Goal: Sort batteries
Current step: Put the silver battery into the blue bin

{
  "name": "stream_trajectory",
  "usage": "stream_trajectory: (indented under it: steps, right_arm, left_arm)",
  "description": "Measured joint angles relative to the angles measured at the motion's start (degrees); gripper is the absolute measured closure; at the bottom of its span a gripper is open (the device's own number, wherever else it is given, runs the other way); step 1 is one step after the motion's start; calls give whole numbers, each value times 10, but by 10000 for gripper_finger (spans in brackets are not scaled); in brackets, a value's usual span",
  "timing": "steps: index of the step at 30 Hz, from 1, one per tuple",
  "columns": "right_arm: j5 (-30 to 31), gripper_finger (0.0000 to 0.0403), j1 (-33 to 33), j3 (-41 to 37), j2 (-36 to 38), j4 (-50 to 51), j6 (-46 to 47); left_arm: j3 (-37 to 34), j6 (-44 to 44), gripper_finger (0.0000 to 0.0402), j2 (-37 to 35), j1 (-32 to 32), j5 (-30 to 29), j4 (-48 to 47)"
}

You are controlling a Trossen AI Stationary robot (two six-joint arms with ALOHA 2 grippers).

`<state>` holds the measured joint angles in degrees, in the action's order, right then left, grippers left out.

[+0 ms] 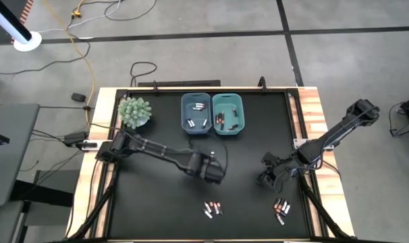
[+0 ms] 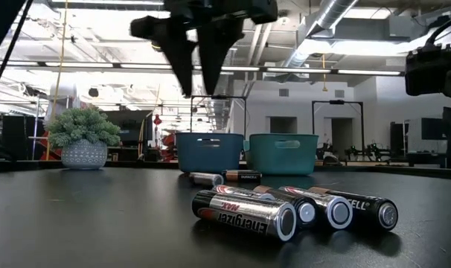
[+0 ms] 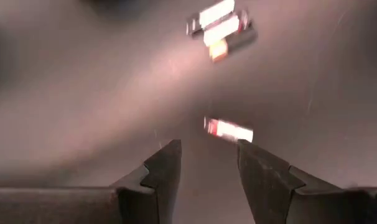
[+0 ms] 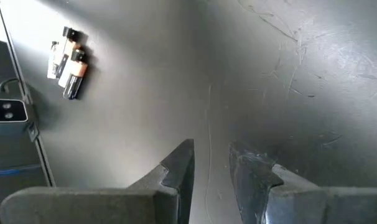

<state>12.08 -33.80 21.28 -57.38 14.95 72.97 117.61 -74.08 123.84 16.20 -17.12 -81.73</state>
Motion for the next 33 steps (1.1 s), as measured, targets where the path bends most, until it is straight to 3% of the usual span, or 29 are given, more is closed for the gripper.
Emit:
stream_trajectory:
  steps: [13,24,33]
  right_arm:
    - [0,284,-6,0,0,-2,-1]
    - [0,284,-21,0,0,-2,1]
    - [0,284,16,0,0,-24,-34]
  left_arm:
    - [-78,-83,253,-2,47,40,94]
    - [-155,-96,253,-2,83,44,331]
    - [-178,-166,253,-4,126,-11,362]
